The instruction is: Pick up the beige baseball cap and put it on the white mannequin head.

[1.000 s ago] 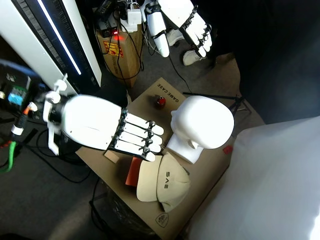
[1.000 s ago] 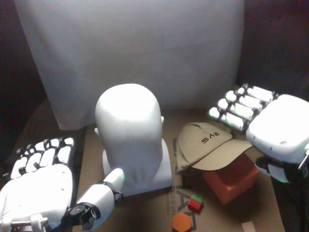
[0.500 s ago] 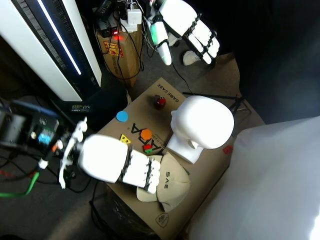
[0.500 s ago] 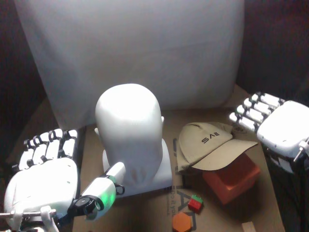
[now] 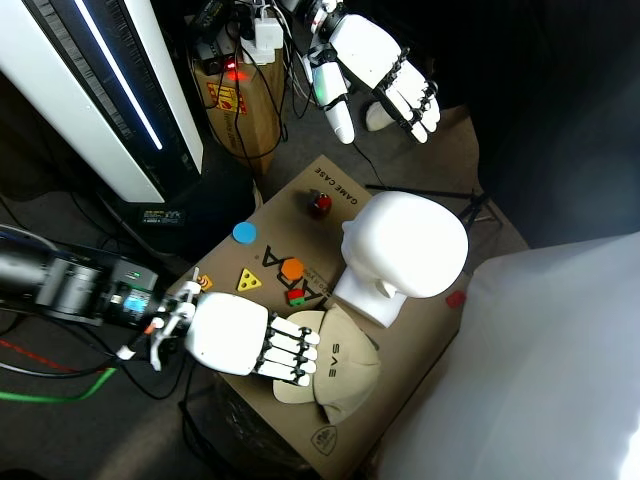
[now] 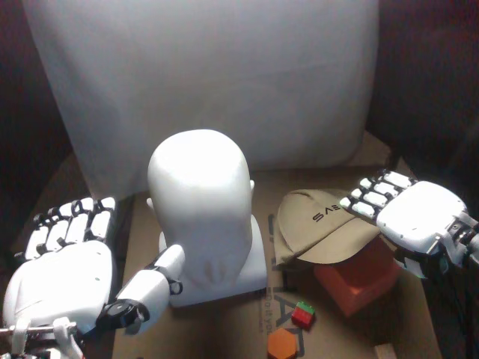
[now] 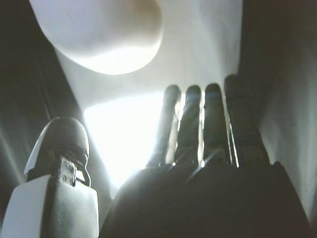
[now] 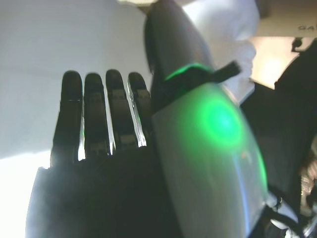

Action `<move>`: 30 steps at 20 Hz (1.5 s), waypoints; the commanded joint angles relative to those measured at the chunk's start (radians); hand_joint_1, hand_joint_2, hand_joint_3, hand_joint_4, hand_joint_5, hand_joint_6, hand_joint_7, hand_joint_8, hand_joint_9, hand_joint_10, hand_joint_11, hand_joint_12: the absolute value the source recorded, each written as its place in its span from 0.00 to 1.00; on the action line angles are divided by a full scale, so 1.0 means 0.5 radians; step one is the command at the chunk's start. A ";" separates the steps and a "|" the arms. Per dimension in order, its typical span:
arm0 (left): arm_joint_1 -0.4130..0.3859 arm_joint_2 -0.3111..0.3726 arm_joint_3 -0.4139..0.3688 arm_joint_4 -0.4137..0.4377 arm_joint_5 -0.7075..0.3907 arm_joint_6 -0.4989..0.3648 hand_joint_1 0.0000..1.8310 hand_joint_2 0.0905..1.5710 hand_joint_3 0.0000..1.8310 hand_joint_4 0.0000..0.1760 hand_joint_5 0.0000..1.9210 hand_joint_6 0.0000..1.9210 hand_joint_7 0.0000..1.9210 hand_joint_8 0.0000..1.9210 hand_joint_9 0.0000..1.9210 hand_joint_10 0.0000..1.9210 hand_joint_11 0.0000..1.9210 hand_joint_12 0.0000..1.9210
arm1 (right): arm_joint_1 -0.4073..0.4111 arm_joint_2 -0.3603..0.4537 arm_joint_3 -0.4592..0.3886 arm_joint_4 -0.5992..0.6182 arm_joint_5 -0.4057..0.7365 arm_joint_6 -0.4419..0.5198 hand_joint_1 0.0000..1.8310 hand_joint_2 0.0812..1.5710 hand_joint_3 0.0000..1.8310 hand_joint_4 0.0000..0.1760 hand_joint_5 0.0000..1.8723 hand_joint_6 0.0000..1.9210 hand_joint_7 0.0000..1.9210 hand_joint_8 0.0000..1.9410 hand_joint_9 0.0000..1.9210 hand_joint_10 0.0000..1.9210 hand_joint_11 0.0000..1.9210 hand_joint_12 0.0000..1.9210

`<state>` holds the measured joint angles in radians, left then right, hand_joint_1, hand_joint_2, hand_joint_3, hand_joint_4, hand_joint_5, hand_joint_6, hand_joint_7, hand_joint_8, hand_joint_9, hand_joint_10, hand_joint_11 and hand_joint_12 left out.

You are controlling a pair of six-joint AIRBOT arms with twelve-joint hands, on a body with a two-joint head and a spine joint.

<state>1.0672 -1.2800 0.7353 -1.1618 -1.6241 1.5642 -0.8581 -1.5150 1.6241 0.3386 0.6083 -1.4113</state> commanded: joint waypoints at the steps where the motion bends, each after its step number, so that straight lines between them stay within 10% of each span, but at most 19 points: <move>1: 0.003 0.010 0.005 0.167 -0.207 -0.027 0.00 0.71 0.00 0.00 0.08 0.00 0.05 0.00 0.03 0.00 0.00 0.18 | 0.009 -0.020 0.052 -0.033 0.239 0.043 0.66 0.71 0.00 0.00 0.09 0.00 0.10 0.00 0.07 0.00 0.00 0.32; 30: 0.069 -0.058 0.137 0.225 -0.203 -0.183 0.00 0.70 0.00 0.00 0.08 0.00 0.05 0.00 0.03 0.00 0.00 0.18 | 0.015 -0.640 1.019 -0.251 0.065 0.467 0.65 0.71 0.00 0.00 0.09 0.00 0.12 0.00 0.09 0.00 0.00 0.33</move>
<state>1.1103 -1.3079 0.7998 -1.1156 -1.6299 1.4799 -0.8597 -1.8423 2.1296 0.2050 0.5293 -1.1767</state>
